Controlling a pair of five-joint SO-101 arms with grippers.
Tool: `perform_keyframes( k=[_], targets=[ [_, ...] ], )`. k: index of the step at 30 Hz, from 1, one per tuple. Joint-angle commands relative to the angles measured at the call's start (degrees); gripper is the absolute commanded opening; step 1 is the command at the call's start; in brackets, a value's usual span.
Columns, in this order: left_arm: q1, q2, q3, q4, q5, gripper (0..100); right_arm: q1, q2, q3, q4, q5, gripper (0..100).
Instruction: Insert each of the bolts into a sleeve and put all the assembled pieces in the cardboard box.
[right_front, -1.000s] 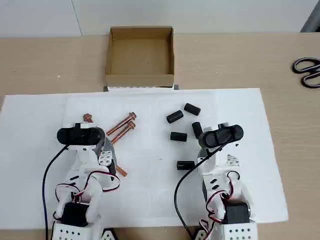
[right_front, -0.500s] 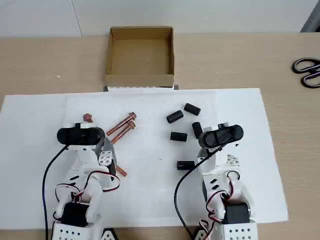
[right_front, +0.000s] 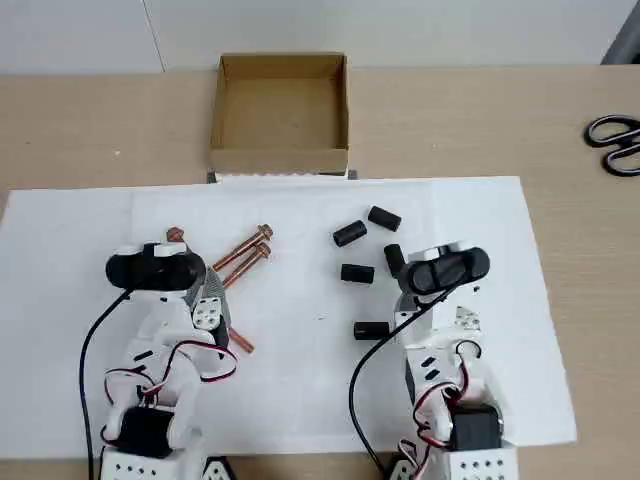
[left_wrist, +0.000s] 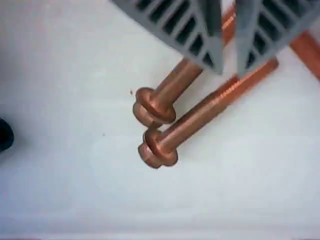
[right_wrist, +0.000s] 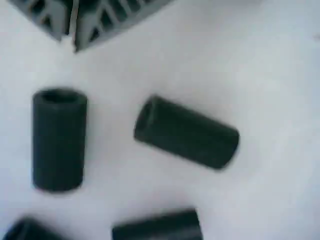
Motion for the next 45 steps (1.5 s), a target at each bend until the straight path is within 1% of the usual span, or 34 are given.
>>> perform_keyframes(
  k=[1,6,10,13,17,21,24,28,30,33,36,39,41,43,45],
  targets=[
    [-0.09,-0.26,-5.85,3.52,-2.81,1,0.66,-0.57,-7.56,2.77,-0.97,0.4],
    [-0.18,-0.18,-13.58,7.82,-3.08,1,0.92,-0.31,-15.65,10.42,-2.46,0.3],
    [-0.53,4.04,-20.26,12.31,-3.08,1,1.98,5.23,-21.98,12.0,-2.37,0.3],
    [-0.88,12.66,-27.74,14.51,-2.73,1,3.74,14.99,-29.8,12.35,-2.64,0.3],
    [-2.9,27.87,-41.36,16.62,-2.64,1,4.62,31.16,-42.37,15.6,-2.73,0.3],
    [-3.08,42.37,-53.93,22.86,-2.99,1,4.35,46.2,-55.91,21.76,-2.73,0.3],
    [-3.25,51.16,-60.18,26.37,-3.08,1,4.62,55.69,-63.82,26.15,-2.37,0.3],
    [-3.25,60.57,-62.46,26.9,-3.34,1,4.7,67.21,-71.21,31.16,-2.02,0.3],
    [-3.25,65.14,-62.55,26.73,-7.74,1,4.62,72.75,-74.11,32.57,1.41,0.3],
    [-3.34,71.3,-62.64,26.73,-17.67,1,4.7,80.66,-77.89,33.19,10.46,0.3],
    [-3.34,75.43,-62.99,25.67,-18.81,1,4.7,86.64,-80.53,33.27,19.25,0.6],
    [-3.25,78.15,-63.08,25.32,-19.34,1,4.7,90.95,-83.34,33.19,24.18,5.4],
    [-3.25,79.38,-62.73,24.97,-20.66,1,4.53,93.23,-85.01,32.66,29.01,8.8],
    [-3.25,80.35,-62.64,24.97,-22.15,1,4.44,95.52,-87.3,32.57,33.41,9.5],
    [-3.25,80.97,-62.64,24.7,-23.12,1,4.62,98.15,-90.46,32.66,35.25,9.5]
  ],
)
